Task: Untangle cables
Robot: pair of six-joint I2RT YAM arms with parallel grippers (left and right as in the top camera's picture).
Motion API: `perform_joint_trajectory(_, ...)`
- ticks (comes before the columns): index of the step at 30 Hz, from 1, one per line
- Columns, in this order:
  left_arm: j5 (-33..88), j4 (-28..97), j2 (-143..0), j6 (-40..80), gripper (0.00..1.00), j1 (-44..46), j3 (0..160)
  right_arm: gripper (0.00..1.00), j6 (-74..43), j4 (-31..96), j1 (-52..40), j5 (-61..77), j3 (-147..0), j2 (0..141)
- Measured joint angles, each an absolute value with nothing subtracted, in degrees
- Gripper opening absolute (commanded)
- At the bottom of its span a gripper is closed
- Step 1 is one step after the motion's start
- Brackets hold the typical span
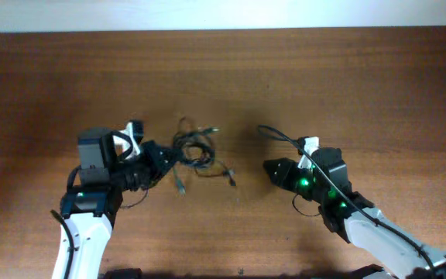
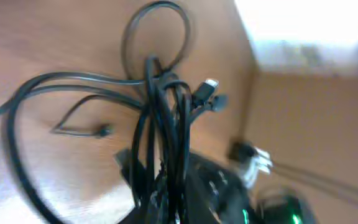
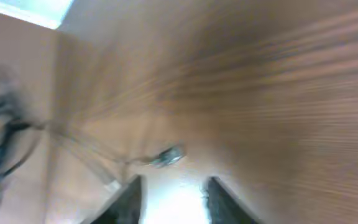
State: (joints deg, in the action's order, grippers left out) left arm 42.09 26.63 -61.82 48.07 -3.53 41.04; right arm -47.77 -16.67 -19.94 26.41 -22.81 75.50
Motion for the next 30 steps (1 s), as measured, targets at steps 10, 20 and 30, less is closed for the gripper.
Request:
perform_joint_trajectory(10,27.7,29.4,-61.8,80.3,0.00,6.1,41.0,0.52,-70.5,-19.5,-30.7,40.9,-23.0,72.1)
perform_joint_trajectory(20,26.9,29.4,-61.8,81.4,0.00,14.1,41.0,0.43,-85.8,-23.1,-39.0,26.7,-23.1,72.3)
perform_joint_trajectory(30,29.3,29.4,-61.8,81.1,0.00,17.2,41.0,0.41,-90.6,-22.3,-39.1,23.8,-23.1,72.3)
